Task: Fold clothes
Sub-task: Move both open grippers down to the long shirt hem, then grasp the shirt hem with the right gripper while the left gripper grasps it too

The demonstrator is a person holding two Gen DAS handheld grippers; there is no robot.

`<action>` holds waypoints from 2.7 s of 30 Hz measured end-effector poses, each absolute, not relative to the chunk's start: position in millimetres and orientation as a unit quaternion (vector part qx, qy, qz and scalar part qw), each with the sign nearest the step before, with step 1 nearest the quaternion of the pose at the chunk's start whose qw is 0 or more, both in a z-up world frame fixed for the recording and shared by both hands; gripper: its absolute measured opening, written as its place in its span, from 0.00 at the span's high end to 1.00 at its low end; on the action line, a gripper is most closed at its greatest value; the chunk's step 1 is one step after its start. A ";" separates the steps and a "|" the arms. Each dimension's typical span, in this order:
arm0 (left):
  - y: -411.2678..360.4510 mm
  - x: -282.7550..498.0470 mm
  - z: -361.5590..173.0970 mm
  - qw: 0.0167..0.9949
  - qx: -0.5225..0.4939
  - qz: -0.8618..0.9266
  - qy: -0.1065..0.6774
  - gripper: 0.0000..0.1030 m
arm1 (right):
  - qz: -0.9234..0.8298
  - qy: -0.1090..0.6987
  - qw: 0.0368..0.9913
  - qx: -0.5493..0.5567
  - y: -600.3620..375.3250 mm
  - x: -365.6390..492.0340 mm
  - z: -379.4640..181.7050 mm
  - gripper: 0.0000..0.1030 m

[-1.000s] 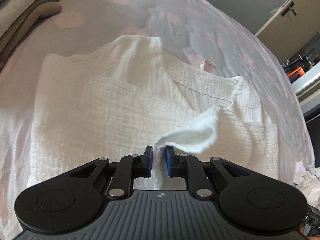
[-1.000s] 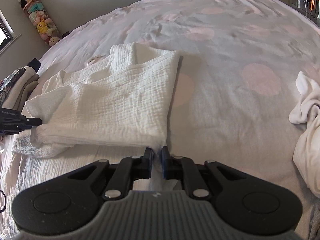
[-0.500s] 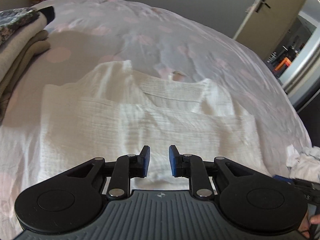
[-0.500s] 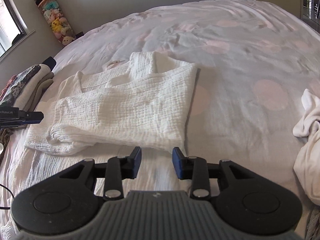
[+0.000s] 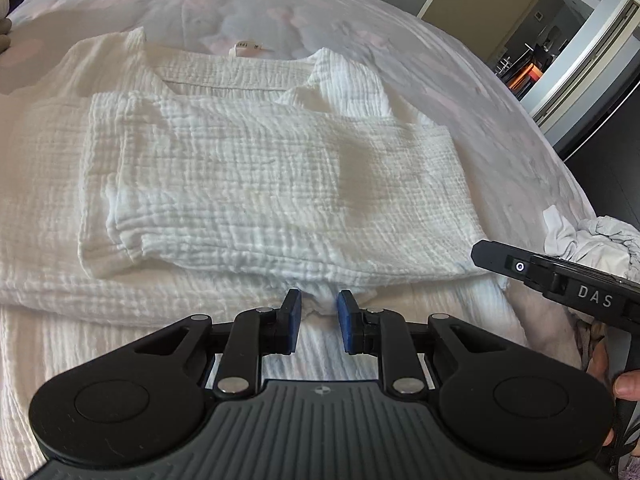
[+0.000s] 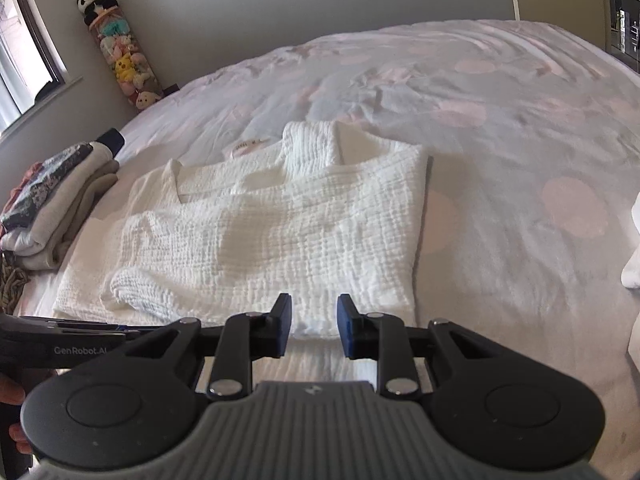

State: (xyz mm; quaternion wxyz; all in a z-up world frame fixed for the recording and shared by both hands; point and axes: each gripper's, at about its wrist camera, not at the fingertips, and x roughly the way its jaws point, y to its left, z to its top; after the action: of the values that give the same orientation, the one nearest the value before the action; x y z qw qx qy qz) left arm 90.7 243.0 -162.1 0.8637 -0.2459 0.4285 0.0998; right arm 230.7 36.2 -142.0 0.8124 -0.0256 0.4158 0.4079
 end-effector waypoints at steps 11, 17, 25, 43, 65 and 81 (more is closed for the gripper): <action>253.6 14.1 -128.5 0.868 -0.205 0.121 0.436 0.83 | 0.395 0.404 0.824 -0.036 35.9 223.9 -144.5 0.71; 271.4 -72.7 -101.7 0.861 -0.173 0.173 0.447 0.83 | 0.396 0.381 0.834 -0.042 30.0 200.5 -131.7 0.63; 264.0 -144.4 -84.1 0.864 -0.164 0.165 0.446 0.80 | 0.439 0.376 0.812 -0.083 19.0 137.5 -101.9 0.59; 200.3 -213.8 -74.5 0.888 -0.054 0.049 0.453 0.74 | 0.474 0.413 0.734 -0.258 -61.6 -15.7 -72.3 0.51; 161.1 -230.9 -53.6 0.893 0.024 0.006 0.450 0.70 | 0.477 0.389 0.660 -0.431 -71.8 -75.3 -68.3 0.39; 131.6 -233.0 -83.8 0.854 0.084 -0.126 0.498 0.52 | 0.497 0.382 0.643 -0.440 -53.4 -79.5 -77.3 0.76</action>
State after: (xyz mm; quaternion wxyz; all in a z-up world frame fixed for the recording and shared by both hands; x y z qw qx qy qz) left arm -233.0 131.6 -83.8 0.8539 0.0837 0.4980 -0.1260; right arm -79.5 -53.4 -77.3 0.6432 -0.4402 0.3818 0.4967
